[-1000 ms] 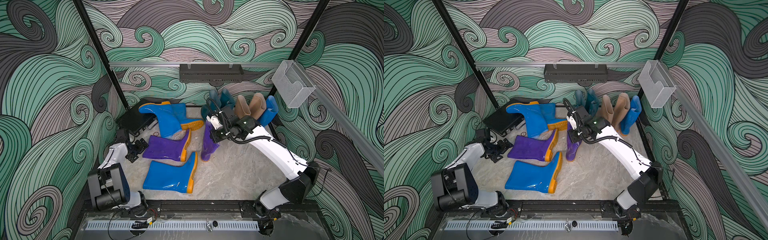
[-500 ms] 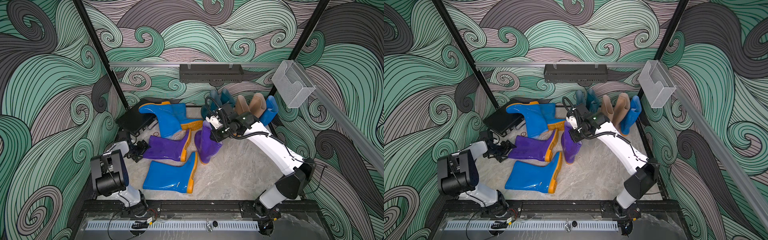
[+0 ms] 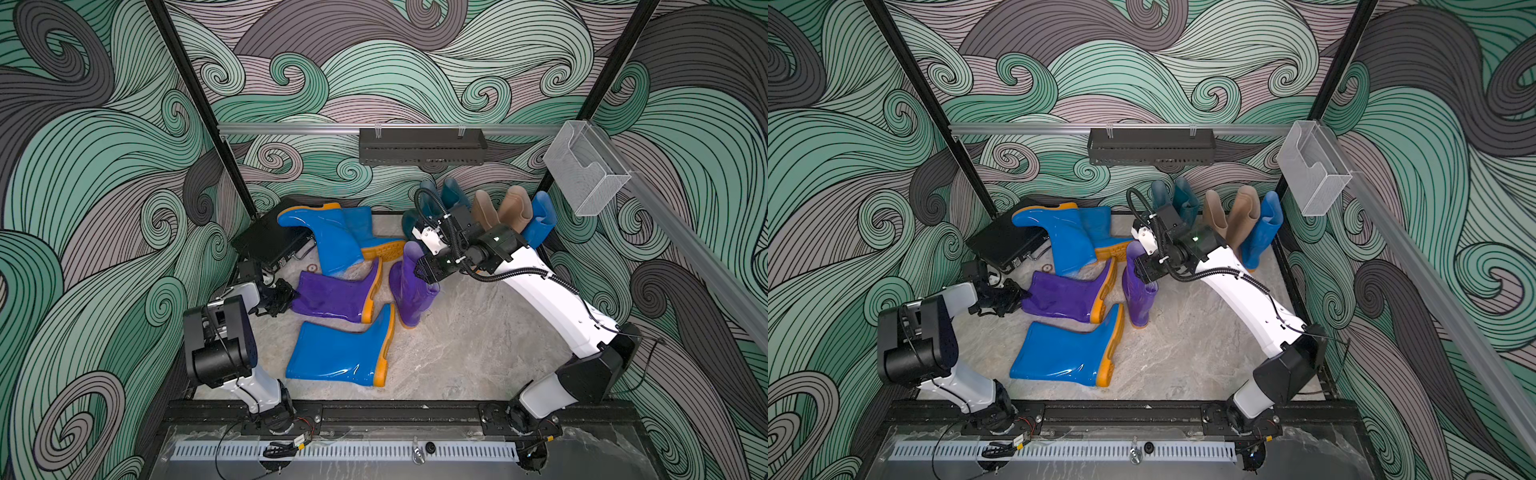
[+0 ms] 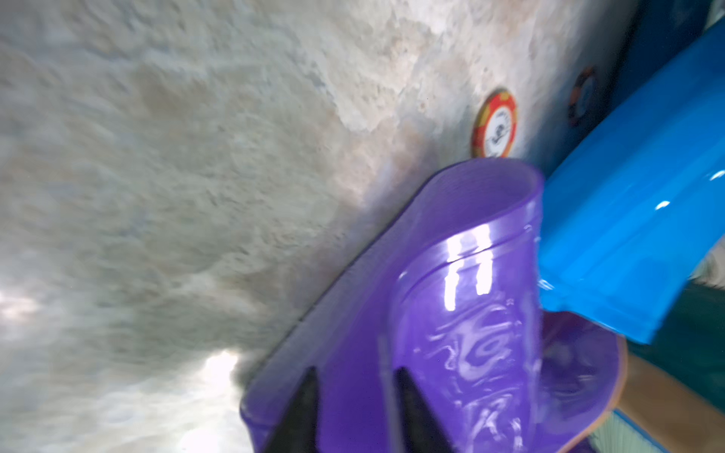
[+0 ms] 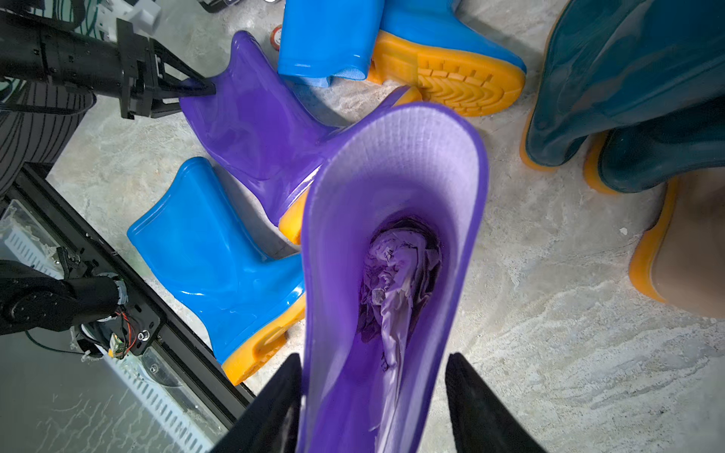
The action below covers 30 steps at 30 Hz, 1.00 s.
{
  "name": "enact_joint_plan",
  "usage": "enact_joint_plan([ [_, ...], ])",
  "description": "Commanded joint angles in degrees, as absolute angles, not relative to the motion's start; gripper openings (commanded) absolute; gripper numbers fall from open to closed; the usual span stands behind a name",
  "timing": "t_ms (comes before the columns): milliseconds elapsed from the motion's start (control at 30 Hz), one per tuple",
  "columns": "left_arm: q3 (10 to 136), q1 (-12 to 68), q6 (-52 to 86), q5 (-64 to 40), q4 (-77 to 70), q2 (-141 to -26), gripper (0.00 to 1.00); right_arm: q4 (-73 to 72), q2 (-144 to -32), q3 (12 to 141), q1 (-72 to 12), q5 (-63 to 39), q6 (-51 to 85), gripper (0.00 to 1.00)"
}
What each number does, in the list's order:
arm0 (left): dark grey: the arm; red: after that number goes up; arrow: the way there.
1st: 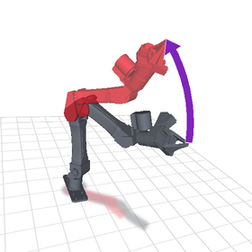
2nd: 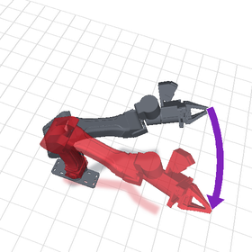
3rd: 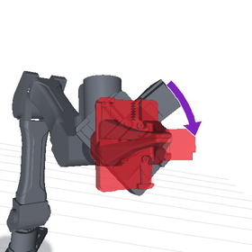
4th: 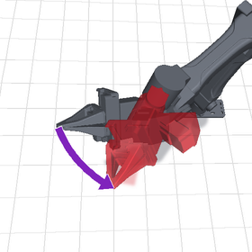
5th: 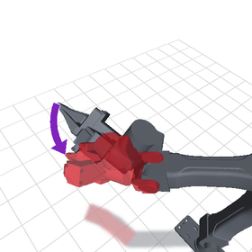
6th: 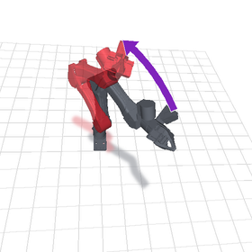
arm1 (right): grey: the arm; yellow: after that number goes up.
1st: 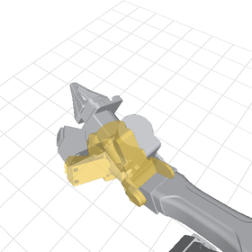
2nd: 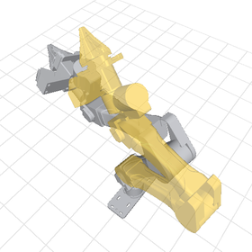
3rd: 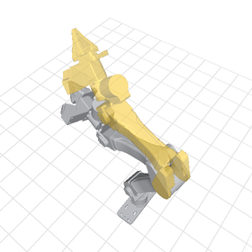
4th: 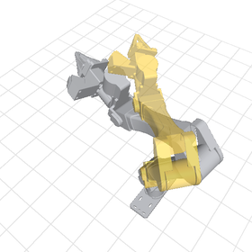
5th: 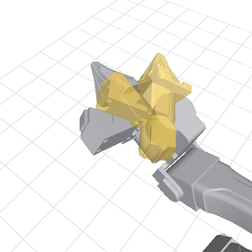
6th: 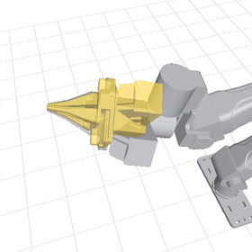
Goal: Match and arrange rain boots in pairs
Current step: Place the rain boot at the center of the board, then pick up the rain boot at the center of the board.
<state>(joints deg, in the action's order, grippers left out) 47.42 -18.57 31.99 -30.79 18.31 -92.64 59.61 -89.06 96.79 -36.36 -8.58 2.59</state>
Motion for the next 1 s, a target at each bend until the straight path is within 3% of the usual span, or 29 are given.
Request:
enact_joint_plan([
  [0,47.0,-17.4,31.8,-36.5,17.6,-90.1,0.04,58.7,-86.8,95.8,-36.5,-7.8,2.5,0.61],
  [33,47.0,-17.2,31.6,-36.5,17.6,-88.6,0.0,58.6,-86.4,95.5,-36.5,-7.6,2.5,0.62],
  [433,50.4,-7.7,34.9,-31.6,18.0,-65.8,0.0,42.8,-73.7,84.8,-37.2,-4.1,-0.3,0.73],
  [967,67.9,7.6,39.1,-22.2,20.7,-62.8,0.0,31.8,-71.3,82.8,-48.6,5.1,-8.2,0.77],
])
